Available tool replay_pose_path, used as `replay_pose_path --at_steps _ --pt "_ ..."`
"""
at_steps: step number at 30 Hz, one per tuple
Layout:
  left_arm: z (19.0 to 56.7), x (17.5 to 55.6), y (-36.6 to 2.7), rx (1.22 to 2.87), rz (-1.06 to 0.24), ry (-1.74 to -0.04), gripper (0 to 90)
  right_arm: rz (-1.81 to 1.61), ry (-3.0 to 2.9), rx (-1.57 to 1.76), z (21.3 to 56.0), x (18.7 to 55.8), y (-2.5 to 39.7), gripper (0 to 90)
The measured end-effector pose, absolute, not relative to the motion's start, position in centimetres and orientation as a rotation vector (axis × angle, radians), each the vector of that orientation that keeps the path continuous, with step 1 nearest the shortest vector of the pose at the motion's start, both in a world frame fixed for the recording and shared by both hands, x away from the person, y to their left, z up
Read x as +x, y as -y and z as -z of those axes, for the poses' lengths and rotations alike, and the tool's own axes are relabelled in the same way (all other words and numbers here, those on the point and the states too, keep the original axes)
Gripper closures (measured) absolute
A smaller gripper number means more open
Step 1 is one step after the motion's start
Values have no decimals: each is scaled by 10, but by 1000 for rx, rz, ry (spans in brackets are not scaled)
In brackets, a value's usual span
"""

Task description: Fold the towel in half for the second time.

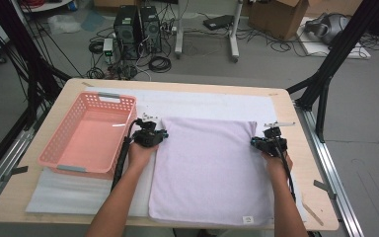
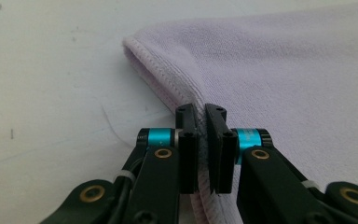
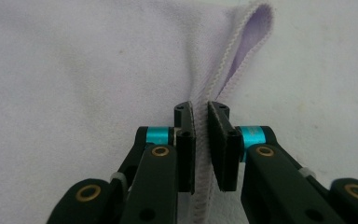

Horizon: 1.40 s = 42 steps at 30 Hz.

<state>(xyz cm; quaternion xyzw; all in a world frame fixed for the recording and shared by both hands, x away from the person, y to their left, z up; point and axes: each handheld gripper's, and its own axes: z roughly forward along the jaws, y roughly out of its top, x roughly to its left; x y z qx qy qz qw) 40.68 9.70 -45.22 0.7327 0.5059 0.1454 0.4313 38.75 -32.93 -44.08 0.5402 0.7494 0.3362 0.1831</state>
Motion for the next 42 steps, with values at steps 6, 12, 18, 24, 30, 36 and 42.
replay_pose_path --at_steps 6,12,18,24,30,36,42 --pt "438 403 -105 1714 -323 -1278 849 -1071 -2020 1572 435 383 340 838" --pt "423 389 -109 1703 -304 -1221 848 -1157 -2001 1498 420 364 342 839" --pt "413 370 -112 1697 -297 -1182 848 -1206 -2009 1459 416 340 349 839" --pt "409 345 -117 1719 -286 -1122 847 -1238 -2018 1423 411 317 352 838" --pt "412 323 -121 1745 -280 -1077 846 -1226 -2052 1388 412 292 352 837" --pt "422 303 -123 1782 -266 -1058 844 -1214 -2085 1366 415 272 353 838" --pt "432 296 -123 1815 -235 -1077 746 -1189 -2120 1402 424 264 355 802"
